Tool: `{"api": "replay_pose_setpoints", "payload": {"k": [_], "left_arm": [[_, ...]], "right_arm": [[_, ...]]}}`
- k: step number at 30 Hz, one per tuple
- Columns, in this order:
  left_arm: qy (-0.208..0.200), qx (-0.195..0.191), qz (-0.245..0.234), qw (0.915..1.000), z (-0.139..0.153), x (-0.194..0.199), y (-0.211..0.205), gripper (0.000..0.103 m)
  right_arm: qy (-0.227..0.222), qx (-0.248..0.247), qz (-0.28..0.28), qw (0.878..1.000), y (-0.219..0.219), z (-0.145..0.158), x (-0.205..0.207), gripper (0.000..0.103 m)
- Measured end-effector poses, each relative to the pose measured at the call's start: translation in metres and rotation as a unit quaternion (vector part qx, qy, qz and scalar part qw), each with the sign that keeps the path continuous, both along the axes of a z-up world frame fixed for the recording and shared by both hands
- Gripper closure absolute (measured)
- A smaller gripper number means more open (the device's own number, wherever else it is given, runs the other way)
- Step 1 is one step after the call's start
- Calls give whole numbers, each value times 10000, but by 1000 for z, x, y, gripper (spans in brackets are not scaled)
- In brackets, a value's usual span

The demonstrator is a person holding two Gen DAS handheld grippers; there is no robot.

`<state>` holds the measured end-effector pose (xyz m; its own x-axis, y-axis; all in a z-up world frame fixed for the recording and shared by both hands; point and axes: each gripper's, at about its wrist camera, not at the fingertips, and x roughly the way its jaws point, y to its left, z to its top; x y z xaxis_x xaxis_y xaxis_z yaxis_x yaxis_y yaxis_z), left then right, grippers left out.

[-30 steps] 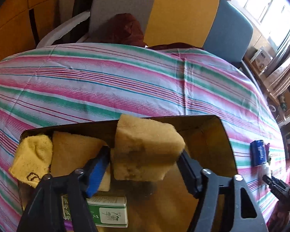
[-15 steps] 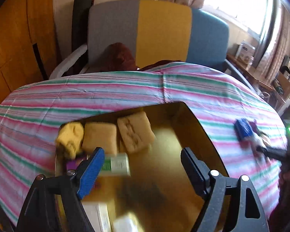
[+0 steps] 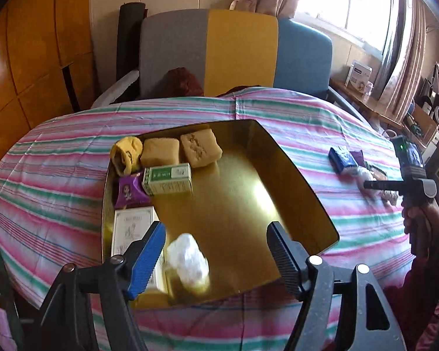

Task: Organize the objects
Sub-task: 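Lift the second plastic-wrapped bundle off the cloth with the right gripper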

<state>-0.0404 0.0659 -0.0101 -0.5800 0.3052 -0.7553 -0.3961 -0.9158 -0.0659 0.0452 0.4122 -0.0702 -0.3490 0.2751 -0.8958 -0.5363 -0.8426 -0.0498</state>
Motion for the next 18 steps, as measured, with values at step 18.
{"api": "replay_pose_setpoints", "payload": {"k": [18], "left_arm": [[-260, -69, 150, 9995, -20, 11, -8, 32]], "right_arm": [[-40, 65, 34, 10000, -1, -1, 0, 63]]}}
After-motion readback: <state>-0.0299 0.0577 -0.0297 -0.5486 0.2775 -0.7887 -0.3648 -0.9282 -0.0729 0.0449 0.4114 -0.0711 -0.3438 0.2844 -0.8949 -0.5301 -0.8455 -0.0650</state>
